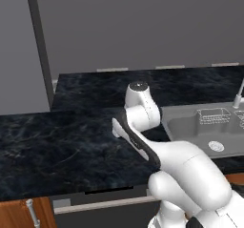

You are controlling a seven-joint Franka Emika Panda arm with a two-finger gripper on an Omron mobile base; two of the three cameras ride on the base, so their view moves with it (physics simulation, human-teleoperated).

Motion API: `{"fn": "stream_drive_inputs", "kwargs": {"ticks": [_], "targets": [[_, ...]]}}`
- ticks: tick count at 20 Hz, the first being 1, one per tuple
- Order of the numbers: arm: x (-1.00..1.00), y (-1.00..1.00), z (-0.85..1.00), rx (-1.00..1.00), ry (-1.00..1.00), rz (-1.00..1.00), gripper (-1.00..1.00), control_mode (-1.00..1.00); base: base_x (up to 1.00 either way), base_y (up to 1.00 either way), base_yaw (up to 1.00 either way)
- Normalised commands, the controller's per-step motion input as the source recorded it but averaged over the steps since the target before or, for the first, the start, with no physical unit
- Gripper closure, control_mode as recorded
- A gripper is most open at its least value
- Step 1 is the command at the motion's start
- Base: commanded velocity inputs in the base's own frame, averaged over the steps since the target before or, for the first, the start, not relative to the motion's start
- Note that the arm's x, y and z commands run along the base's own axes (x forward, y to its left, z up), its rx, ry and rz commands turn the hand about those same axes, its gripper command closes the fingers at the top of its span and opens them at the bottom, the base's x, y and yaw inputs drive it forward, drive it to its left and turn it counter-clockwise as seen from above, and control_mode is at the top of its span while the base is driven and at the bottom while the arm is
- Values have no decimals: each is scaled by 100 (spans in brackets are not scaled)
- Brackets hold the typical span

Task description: Open the fridge, remove the orange, squash, and chicken drumstick, and place them on any counter.

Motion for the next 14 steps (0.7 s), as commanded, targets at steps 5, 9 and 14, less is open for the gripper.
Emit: {"fn": "stream_drive_inputs", "kwargs": {"ticks": [5, 9, 14], "targets": [[70, 5, -100, 0, 26, 13, 100, -100, 0, 0, 0], [52, 11, -100, -1, 16, 11, 100, -100, 0, 0, 0], [26, 17, -65, -1, 6, 6, 100, -100, 0, 0, 0]]}}
